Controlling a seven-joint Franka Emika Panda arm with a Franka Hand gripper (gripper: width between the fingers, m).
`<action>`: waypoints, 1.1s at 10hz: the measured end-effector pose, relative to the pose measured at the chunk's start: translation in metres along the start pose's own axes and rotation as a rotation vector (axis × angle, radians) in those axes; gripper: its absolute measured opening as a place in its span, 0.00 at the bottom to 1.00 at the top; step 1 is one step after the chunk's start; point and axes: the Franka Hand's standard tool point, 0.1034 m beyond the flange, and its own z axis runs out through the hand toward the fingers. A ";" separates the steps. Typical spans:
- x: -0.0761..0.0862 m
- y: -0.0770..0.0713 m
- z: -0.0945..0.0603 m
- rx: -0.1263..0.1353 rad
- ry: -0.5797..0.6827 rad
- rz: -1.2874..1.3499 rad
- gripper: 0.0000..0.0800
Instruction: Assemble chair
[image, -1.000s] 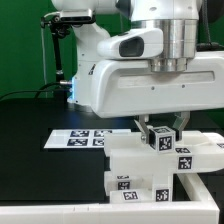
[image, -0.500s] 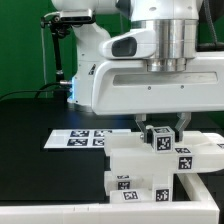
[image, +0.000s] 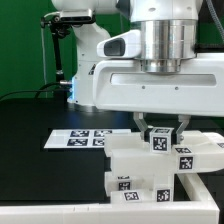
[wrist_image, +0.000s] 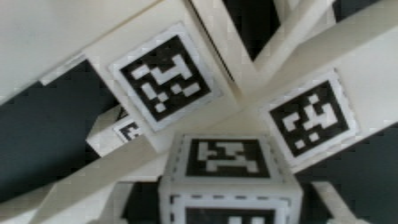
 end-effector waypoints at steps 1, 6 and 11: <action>0.000 0.000 0.000 0.012 -0.003 0.130 0.36; 0.000 -0.002 0.000 0.034 -0.023 0.596 0.36; 0.000 -0.003 -0.002 0.039 -0.023 0.453 0.79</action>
Offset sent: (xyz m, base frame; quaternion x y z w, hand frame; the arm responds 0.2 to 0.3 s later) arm -0.0006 -0.0026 -0.0077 -0.0103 0.0102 0.3142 0.9492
